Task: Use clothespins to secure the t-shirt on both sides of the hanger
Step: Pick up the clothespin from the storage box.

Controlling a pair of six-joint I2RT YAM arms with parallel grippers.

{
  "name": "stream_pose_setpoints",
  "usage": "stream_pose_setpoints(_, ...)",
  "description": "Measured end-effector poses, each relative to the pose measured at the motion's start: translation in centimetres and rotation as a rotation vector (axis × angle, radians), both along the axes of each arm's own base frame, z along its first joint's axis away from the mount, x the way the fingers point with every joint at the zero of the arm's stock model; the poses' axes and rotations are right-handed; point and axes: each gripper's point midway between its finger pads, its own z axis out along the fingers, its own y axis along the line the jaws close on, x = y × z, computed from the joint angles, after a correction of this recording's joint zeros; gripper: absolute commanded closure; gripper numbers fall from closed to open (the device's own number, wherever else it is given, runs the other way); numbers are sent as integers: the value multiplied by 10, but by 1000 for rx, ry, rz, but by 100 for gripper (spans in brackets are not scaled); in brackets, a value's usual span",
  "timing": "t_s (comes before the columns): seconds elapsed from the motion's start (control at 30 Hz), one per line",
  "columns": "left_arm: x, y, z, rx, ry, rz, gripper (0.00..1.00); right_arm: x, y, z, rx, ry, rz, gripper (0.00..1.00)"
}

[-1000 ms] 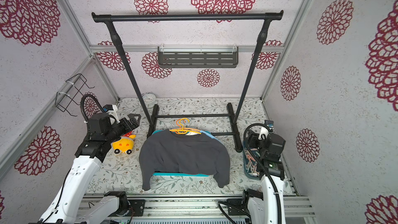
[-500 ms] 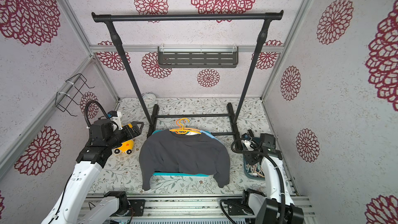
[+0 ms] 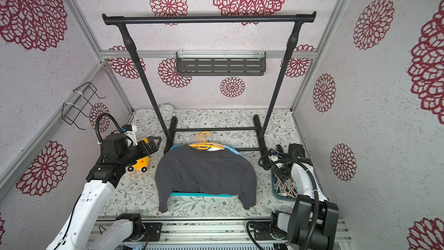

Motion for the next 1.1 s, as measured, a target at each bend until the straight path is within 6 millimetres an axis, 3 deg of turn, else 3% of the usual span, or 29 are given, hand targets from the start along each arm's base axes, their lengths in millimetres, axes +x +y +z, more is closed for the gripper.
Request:
stream_pose_setpoints(0.37, 0, -1, -2, -11, 4, 0, 0, 21, -9, -8, -38, -27, 23, 49)
stream_pose_setpoints(0.63, 0, -2, -4, -17, 6, -7, 0, 33, -2, -13, 15, -7, 49, 50)
stream_pose_setpoints(0.93, -1, -4, -4, -22, 6, -12, 0, 33, -2, -20, 21, 14, 54, 52)
stream_pose_setpoints(1.1, -1, -3, -4, -22, 5, -11, 0, 32, -2, -27, 22, 37, 57, 61)
